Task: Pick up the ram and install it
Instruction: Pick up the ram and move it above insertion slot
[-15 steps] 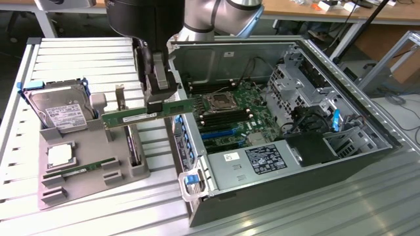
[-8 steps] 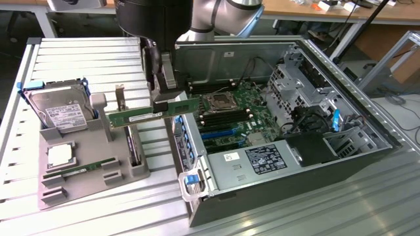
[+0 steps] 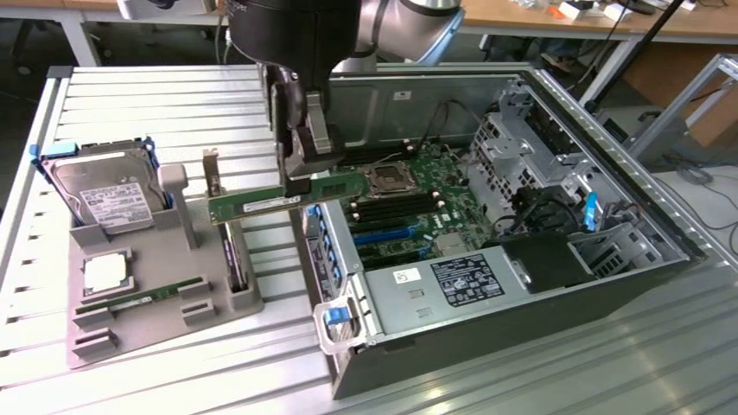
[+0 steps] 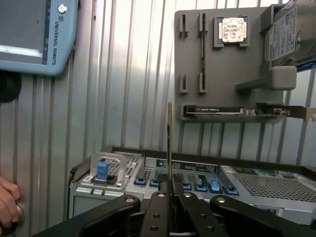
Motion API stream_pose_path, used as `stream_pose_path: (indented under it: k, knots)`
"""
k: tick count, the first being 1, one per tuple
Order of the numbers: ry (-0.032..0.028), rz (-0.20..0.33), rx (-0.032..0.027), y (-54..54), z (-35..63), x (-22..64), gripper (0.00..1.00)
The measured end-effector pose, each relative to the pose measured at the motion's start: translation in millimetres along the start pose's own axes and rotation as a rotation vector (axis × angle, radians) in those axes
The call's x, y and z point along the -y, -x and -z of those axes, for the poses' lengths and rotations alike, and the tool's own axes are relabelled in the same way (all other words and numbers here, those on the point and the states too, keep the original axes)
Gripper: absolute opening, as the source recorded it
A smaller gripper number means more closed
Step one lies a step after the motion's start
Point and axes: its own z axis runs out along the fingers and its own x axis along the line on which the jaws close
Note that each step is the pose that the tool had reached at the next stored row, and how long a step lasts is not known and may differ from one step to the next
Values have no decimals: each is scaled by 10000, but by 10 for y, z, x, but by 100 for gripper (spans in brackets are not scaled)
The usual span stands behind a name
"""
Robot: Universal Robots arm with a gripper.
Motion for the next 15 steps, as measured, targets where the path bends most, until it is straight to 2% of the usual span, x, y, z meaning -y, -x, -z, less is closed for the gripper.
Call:
stream_pose_path:
  k: [4,15]
  knots:
    - [1,0,-15,-8,-1,87,12]
    - [5,1,-45,-20,-3,218,12]
